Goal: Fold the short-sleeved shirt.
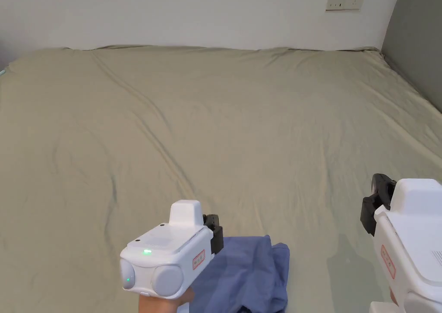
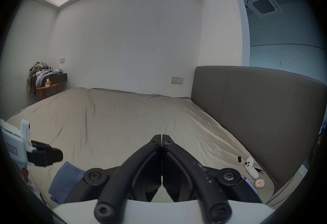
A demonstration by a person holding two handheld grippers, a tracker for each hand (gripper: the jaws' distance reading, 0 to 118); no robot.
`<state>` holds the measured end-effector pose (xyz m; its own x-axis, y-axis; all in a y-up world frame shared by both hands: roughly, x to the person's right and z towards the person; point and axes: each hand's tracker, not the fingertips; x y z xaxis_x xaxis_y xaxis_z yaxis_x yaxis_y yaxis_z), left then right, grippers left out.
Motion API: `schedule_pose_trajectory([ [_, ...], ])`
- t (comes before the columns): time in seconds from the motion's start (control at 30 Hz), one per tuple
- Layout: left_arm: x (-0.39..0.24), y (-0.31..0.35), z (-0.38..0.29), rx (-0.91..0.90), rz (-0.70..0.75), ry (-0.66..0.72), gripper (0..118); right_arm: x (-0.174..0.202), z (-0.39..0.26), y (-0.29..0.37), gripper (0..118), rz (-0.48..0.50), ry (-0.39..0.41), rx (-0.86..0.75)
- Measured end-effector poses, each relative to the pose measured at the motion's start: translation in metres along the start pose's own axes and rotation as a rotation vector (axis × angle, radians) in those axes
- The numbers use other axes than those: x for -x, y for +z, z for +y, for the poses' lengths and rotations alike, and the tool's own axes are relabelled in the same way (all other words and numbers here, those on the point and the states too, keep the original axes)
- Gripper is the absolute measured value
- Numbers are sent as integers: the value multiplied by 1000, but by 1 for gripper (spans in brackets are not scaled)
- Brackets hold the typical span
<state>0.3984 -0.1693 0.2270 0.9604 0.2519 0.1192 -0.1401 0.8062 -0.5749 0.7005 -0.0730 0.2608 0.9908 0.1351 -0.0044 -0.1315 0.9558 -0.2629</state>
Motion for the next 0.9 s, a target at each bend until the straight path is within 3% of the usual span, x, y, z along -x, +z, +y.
schedule_pose_trajectory([
  [0.5,-72,-61,-83,232,-93,-148,0,-13,-8,-3,2,-15,6,26],
  [0.67,-77,-78,-108,257,-72,-90,0,-18,-10,-3,2,-29,2,36],
  [0.9,-74,-59,-85,221,-85,-47,0,-15,-10,0,2,-25,-14,34],
])
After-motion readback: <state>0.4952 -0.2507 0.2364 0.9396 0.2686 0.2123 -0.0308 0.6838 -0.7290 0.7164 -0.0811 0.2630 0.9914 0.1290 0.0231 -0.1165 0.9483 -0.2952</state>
